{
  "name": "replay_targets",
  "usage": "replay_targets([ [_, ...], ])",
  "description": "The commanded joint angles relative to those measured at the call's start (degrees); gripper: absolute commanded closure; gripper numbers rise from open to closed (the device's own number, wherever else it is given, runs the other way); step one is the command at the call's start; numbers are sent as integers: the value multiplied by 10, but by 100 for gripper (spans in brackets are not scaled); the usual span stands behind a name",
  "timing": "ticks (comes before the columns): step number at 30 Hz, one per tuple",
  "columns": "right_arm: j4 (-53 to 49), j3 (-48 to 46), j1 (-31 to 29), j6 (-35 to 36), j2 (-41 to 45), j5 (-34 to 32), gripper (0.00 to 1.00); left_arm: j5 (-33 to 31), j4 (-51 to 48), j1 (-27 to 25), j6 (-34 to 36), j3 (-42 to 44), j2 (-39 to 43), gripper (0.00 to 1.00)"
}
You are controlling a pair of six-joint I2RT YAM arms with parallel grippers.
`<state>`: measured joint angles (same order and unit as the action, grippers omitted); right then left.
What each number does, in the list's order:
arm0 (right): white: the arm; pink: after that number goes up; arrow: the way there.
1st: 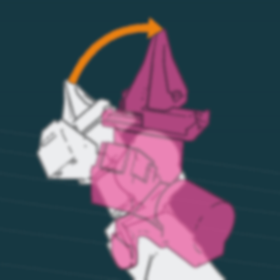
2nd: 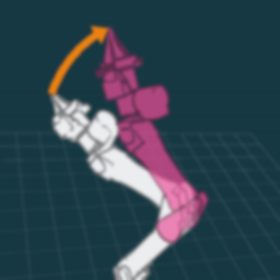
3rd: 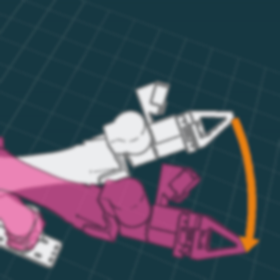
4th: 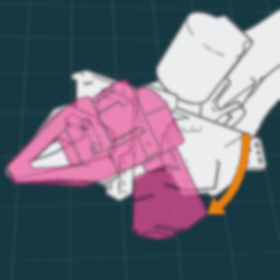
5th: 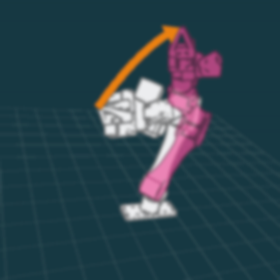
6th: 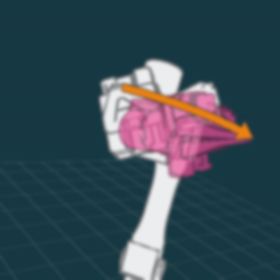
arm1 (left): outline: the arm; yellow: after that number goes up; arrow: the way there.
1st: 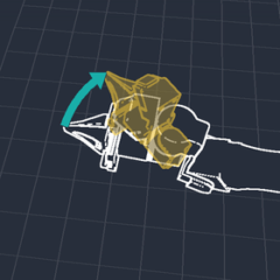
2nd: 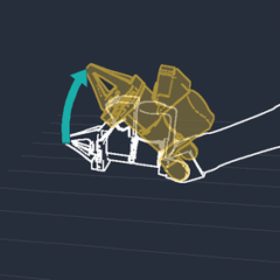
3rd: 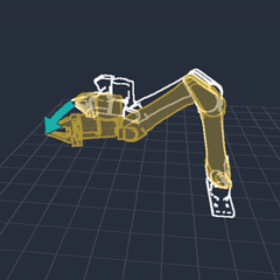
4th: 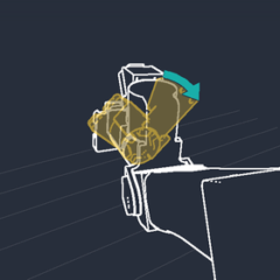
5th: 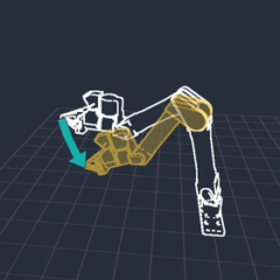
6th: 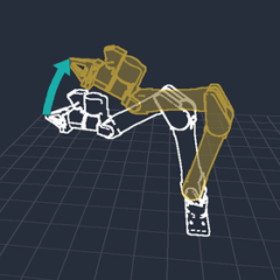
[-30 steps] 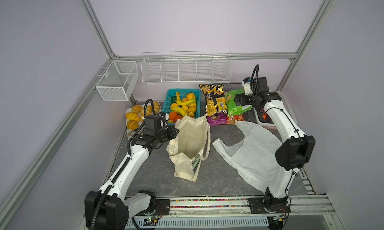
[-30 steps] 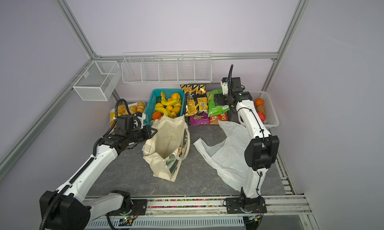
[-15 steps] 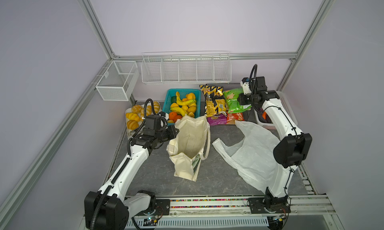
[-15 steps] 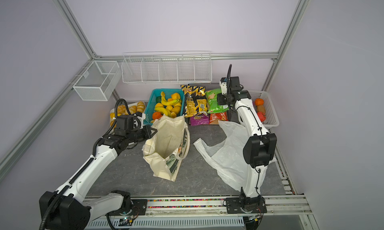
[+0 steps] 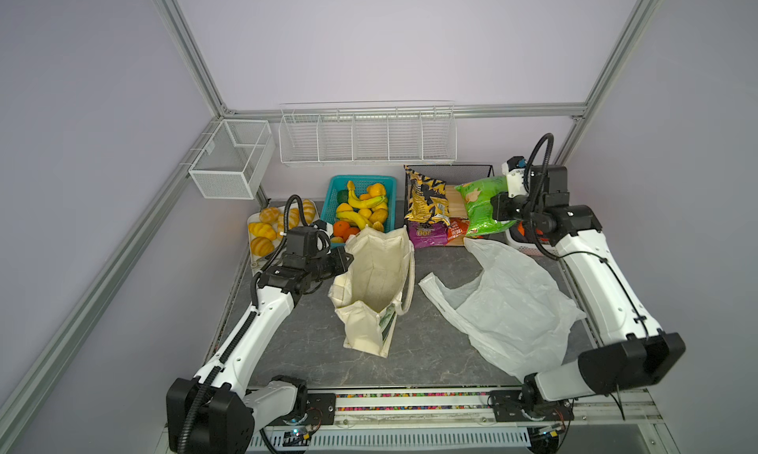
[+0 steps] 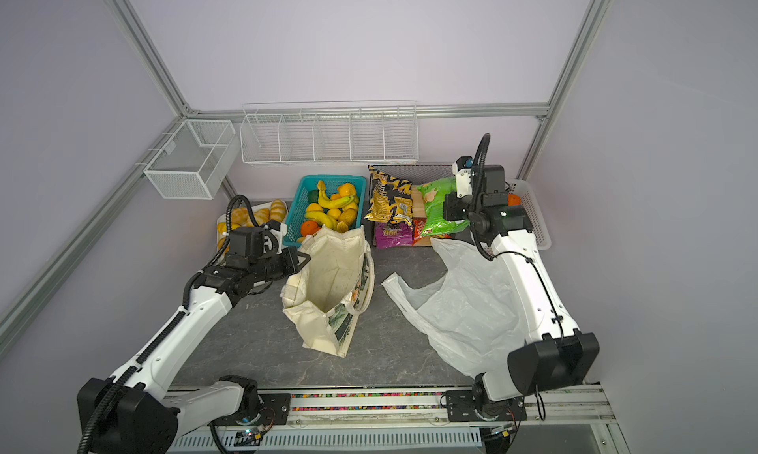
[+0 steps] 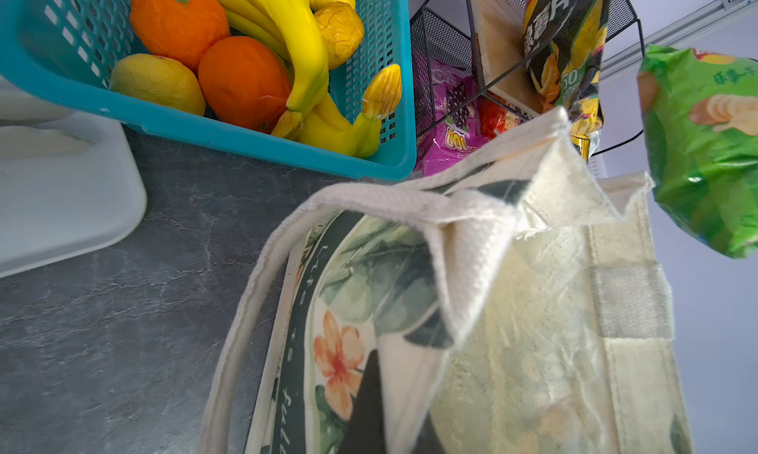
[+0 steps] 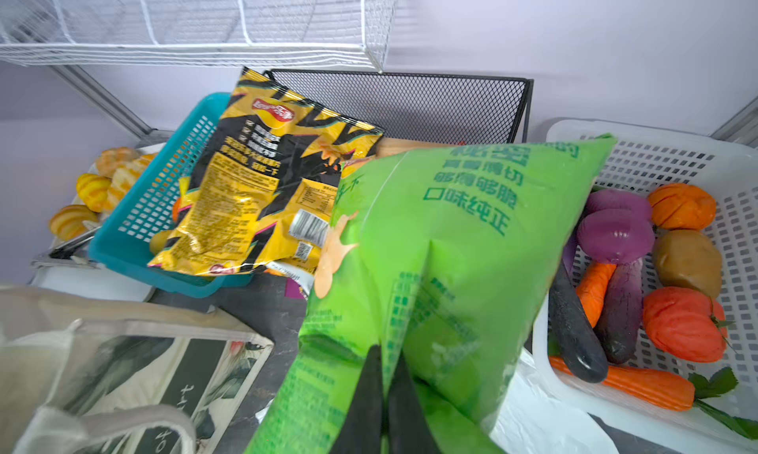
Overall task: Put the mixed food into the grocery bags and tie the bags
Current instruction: 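Grasp the green snack bag from the rack with the right gripper, then lower the green snack bag into the tote and open the right gripper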
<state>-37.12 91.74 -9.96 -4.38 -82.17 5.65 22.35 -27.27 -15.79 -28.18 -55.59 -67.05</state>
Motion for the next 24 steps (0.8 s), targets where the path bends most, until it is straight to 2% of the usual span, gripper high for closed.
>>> replay_targets([
  [1,48,-47,-6,-19,66,80,94,-1,31,2,8,3,16,100],
  [3,57,-74,-28,-19,100,148,94,-1,34,2,8,4,17,100],
  [7,30,-77,-109,2,123,202,94,-1,36,2,7,7,16,100],
  [11,-13,-45,-195,35,86,248,94,-1,38,2,7,8,15,100],
  [13,12,-39,-225,25,66,263,94,2,43,2,4,11,15,100],
  [15,29,-24,-250,23,38,309,94,7,48,1,1,12,14,100],
  [17,-34,27,-265,52,2,284,94,11,48,2,-1,11,15,100],
  [20,-143,102,-295,122,-51,191,94,14,57,2,-4,15,18,100],
  [24,-185,133,-326,161,-92,199,94,26,74,2,-13,22,19,100],
])
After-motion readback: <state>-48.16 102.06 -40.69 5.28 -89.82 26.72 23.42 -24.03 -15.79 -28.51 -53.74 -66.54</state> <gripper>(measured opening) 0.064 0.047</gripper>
